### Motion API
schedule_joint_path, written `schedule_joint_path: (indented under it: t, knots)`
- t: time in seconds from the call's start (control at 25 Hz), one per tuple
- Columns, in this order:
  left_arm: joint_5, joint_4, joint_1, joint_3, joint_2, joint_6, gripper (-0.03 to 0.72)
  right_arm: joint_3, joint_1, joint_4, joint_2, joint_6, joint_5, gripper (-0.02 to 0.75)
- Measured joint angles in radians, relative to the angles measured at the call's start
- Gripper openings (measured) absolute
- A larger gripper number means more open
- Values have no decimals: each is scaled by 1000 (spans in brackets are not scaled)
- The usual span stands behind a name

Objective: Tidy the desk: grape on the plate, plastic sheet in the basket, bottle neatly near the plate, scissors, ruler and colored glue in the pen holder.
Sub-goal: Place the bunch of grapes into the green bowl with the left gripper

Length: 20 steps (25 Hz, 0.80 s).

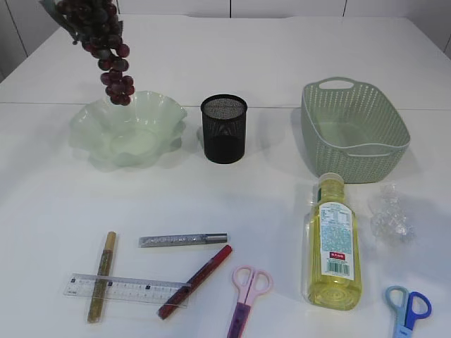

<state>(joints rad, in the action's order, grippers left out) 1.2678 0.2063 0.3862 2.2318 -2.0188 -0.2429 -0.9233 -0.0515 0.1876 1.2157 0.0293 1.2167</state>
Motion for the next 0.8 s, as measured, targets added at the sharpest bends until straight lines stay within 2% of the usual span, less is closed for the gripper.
schedule_joint_path:
  t: [0.28,0.32,0.8]
  knots:
    - [0,9,-82,0,-14,0,114,0,0,-3,0,0,0,548]
    - [0,9,-88,0,-26,0,114,0,0,-3,0,0,0,566]
    - [-4,-16,-89,0,-203,-4,118,0,0,-7,0,0,2,550]
